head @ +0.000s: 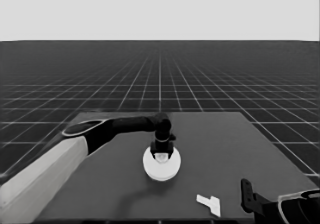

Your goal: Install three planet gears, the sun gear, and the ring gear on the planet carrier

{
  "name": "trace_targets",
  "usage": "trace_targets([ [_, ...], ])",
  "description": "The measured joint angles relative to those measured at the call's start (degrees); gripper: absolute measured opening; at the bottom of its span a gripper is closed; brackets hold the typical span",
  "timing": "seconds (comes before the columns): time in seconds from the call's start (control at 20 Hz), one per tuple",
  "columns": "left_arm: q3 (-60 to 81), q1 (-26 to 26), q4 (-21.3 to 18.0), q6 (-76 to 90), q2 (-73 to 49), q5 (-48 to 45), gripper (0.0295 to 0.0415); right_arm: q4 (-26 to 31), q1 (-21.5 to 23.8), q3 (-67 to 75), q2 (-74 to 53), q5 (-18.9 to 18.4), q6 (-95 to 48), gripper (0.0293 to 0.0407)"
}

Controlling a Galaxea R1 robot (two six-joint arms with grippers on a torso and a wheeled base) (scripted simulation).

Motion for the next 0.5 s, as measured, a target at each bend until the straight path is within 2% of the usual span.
trace_targets([
  [0.5, -0.02, 0.29, 0.02, 3.29, 0.07, -0.10, 0.0348, 0.00, 0.00, 0.00, 0.00, 0.00, 0.00, 0.0385],
])
